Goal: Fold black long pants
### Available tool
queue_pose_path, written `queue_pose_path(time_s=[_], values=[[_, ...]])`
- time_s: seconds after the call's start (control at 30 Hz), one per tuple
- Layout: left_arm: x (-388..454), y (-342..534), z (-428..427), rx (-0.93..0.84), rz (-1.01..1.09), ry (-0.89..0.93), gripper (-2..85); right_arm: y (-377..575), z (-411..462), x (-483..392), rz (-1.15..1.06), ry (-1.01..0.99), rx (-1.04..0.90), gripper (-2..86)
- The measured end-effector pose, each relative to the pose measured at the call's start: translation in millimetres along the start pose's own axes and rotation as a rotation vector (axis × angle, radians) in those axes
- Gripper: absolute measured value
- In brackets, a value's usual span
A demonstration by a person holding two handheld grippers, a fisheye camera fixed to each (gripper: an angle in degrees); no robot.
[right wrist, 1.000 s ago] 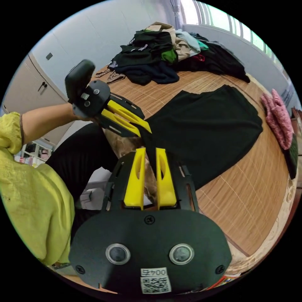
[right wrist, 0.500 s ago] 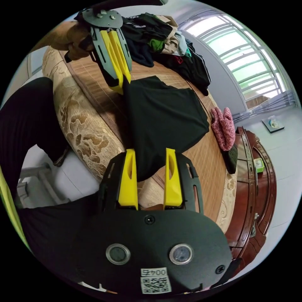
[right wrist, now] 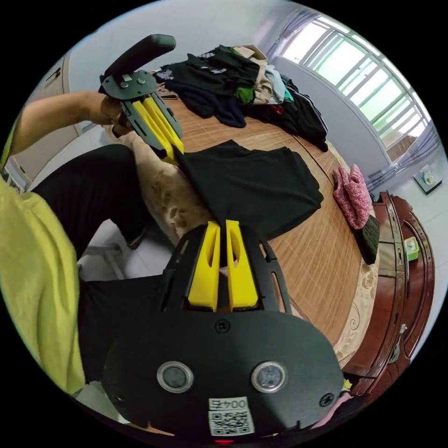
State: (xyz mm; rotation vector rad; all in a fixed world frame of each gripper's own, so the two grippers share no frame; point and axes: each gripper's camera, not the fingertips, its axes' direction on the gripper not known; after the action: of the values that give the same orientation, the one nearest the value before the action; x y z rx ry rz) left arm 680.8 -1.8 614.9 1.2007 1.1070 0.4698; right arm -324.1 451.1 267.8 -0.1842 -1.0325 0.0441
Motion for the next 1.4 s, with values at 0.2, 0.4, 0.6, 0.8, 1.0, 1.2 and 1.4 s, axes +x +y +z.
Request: queue_pose_path(time_s=[0.2, 0.4, 0.6, 0.8, 1.0, 1.2, 1.4], values=[[36, 14, -19, -0.062, 0.034, 0.047, 2.5, 8, -54, -41, -0.062, -0.064, -0.064, 2.1], [15, -23, -33, -0.128, 0.057, 0.049, 2.1, -16, -88, -2, -0.003, -0.089, -0.095, 1.3], [-63, -95, -65, -0.128, 0.008, 0.114, 2.3, -70, -130, 92, 0.018, -0.091, -0.137, 0.7], [-152, -162, -62, -0.172, -0.004, 0.090, 2.4, -123, -128, 192, 0.033, -0.130, -0.203, 1.0], [-235, -202, -11, -0.239, -0.043, 0.062, 2.4, -153, -82, 278, 0.078, -0.157, -0.283, 0.9], [-303, -203, 63, -0.300, -0.108, 0.108, 2.7, -156, -21, 341, 0.142, -0.246, -0.363, 1.5], [-357, -171, 110, -0.237, -0.253, 0.170, 4.5, -142, 24, 385, 0.260, -0.313, -0.385, 4.1]])
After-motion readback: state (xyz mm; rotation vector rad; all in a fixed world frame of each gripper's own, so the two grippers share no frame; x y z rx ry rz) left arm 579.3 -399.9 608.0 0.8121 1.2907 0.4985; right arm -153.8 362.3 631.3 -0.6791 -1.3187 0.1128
